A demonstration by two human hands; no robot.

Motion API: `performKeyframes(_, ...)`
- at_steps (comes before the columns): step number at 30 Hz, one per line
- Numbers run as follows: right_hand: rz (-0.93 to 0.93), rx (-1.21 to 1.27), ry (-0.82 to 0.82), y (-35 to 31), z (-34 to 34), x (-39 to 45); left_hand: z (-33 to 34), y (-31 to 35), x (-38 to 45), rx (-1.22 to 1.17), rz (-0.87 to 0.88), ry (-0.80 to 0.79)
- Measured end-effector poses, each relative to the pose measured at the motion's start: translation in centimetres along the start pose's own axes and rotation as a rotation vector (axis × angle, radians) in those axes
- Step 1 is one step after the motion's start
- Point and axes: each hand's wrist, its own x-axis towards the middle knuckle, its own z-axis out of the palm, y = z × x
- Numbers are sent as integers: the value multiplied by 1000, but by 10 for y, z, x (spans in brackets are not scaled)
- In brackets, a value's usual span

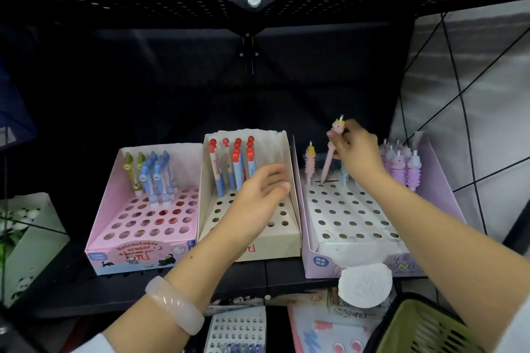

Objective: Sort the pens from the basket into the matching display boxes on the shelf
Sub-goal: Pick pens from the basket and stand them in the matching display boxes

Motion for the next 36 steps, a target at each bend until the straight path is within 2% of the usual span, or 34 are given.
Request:
performKeyframes(9, -24, -51, -1, -2, 4, 3, 3, -7, 0, -10, 2, 22)
performKeyframes(14, -1, -81, -126, 3, 13, -4, 5, -10, 1, -29, 10, 15)
performKeyframes(22, 20, -180, -162, 6, 21, -6, 2, -8, -8, -46, 10, 26)
performKeyframes(26, 75, -266, -261, 9, 27, -17, -3, -2, -16, -38, 12, 16)
performKeyframes(29, 92, -266, -264, 11, 34, -29, -9, -1, -20, -38, 15, 17)
performKeyframes(32, 108, -277, -304, 4, 26, -29, -12, -1, -20, -51, -3, 22)
performKeyframes(36, 71, -260, -269, -10, 1, -28, -8, 4, -23, -53, -16, 35)
